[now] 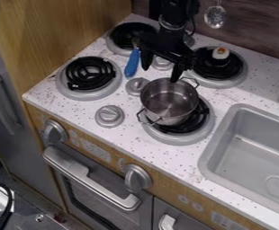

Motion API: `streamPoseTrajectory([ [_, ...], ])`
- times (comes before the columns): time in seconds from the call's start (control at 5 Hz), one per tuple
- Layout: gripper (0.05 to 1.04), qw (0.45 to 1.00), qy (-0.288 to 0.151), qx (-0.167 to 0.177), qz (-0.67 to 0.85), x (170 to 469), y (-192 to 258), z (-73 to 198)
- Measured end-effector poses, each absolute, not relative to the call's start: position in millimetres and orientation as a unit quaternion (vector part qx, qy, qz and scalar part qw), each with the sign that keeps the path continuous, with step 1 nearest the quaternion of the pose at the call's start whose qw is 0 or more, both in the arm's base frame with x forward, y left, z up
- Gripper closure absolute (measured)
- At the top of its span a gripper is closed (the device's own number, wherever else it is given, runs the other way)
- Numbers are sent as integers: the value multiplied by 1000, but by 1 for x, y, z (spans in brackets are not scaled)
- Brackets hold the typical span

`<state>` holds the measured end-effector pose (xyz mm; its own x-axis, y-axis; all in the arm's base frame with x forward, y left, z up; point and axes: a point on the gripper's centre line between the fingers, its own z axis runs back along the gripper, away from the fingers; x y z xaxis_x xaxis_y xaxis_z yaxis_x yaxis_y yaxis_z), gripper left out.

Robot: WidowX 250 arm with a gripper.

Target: Put the blue spoon on the bottom left burner

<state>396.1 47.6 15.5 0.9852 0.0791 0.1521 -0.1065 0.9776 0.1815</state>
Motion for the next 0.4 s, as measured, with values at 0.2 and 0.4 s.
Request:
streamPoseTrajectory([
  [0.2,88,993,-51,94,45,391,47,0],
  [0.4,88,993,-47,102,42,391,54,-1],
])
